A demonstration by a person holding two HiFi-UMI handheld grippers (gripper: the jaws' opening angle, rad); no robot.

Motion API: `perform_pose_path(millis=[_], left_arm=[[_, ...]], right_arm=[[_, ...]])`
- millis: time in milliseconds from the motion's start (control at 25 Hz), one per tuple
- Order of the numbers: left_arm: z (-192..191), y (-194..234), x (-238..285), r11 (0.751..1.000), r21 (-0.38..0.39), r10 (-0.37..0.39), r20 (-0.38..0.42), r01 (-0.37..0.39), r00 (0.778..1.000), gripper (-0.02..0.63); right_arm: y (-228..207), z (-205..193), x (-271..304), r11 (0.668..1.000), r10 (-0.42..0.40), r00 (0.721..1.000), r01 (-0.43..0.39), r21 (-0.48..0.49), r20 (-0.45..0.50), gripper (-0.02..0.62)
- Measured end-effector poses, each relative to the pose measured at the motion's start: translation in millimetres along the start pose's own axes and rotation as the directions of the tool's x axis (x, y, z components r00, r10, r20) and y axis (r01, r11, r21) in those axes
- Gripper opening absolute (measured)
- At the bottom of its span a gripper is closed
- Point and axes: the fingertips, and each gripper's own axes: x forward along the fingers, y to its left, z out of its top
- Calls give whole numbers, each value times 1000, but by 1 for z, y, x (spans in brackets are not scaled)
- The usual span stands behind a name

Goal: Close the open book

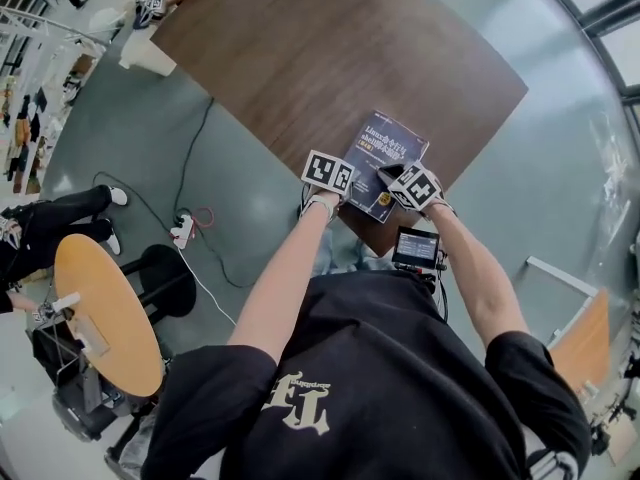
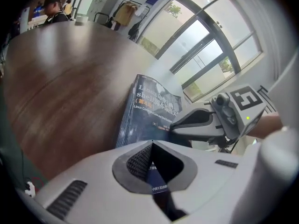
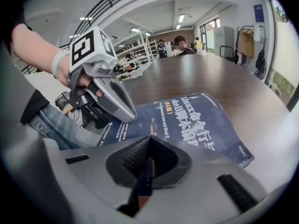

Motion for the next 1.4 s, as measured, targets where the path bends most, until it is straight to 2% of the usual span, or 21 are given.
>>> perform_pose_path(millis=[160, 240, 360, 520, 640, 760, 840, 1000, 1160, 1400], left_arm=[[-6, 5, 7, 989, 143, 6, 94, -19, 996, 5], [-21, -2, 2, 976, 211, 40, 83, -56, 996, 5], [-9, -10, 1, 947, 307, 74, 78, -94, 994, 5], [-2, -14, 2, 949, 313, 13, 54, -29, 998, 5], [-11, -25, -6, 931, 366, -21, 25, 10, 999, 5], [-5, -42, -21, 911, 410, -79, 69, 44, 994, 5], [7, -56, -38, 902, 425, -140, 134, 71, 981, 5], [21, -81, -80, 881, 458, -255, 252, 117, 933, 5], [30, -92, -118, 874, 474, -291, 324, 112, 900, 5], [39, -111, -174, 870, 486, -326, 441, 83, 836, 5]], right_arm=[[18, -10, -2, 999, -36, 999, 37, -21, 27, -12], [30, -4, -20, 998, -63, 997, 64, -23, 51, -12], [18, 17, -51, 993, -117, 985, 120, -16, 131, -12], [16, 24, -84, 978, -206, 960, 207, 14, 188, -12], [25, 24, -106, 965, -260, 941, 256, 46, 217, -12], [29, 27, -129, 950, -313, 916, 303, 79, 251, -12], [29, 29, -142, 937, -348, 899, 336, 91, 266, -12], [31, 33, -171, 916, -400, 868, 370, 153, 294, -12], [40, 64, -199, 912, -410, 840, 372, 174, 356, -12], [58, 84, -217, 917, -400, 820, 362, 170, 409, -12]])
